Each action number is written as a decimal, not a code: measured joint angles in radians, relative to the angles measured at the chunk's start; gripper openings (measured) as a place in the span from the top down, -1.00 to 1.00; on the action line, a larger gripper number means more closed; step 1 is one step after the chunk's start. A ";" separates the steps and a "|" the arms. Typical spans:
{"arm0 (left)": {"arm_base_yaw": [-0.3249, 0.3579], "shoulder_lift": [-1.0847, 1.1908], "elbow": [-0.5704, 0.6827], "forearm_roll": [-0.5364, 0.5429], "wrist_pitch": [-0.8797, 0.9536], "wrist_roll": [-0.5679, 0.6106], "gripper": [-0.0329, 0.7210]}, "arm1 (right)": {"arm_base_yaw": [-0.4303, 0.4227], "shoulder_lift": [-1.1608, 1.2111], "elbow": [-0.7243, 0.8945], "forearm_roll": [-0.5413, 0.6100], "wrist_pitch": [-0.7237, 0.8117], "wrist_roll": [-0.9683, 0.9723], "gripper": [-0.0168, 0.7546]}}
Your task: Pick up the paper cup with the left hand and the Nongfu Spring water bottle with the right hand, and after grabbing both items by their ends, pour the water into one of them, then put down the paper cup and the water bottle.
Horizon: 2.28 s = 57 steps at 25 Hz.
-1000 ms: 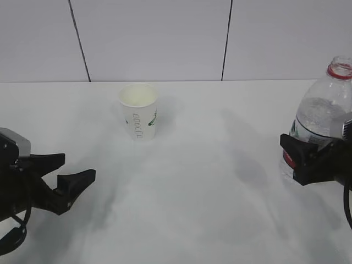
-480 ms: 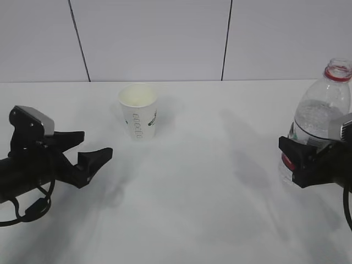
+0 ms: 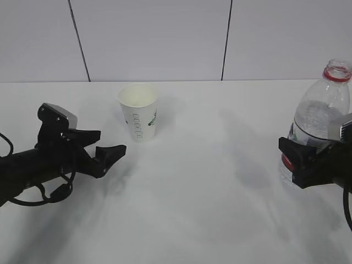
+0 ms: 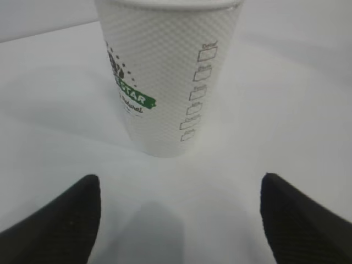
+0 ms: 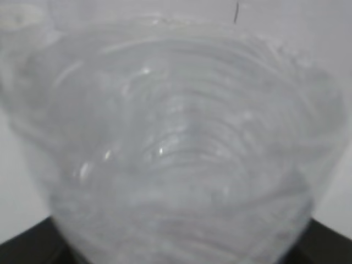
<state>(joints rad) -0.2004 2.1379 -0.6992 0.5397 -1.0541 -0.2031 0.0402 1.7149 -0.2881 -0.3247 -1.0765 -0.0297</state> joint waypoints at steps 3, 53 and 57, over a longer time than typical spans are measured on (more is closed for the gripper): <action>0.000 0.027 -0.043 0.009 0.032 -0.018 -0.90 | 0.000 0.000 0.000 0.000 0.000 0.000 -0.29; -0.048 0.208 -0.346 0.018 0.081 -0.067 -0.89 | 0.000 0.000 0.000 0.000 0.015 0.000 -0.22; -0.059 0.210 -0.362 0.019 0.081 -0.067 -0.89 | 0.000 0.000 0.000 0.000 0.015 0.000 -0.22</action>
<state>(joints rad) -0.2593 2.3481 -1.0612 0.5591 -0.9732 -0.2698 0.0402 1.7149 -0.2881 -0.3247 -1.0615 -0.0297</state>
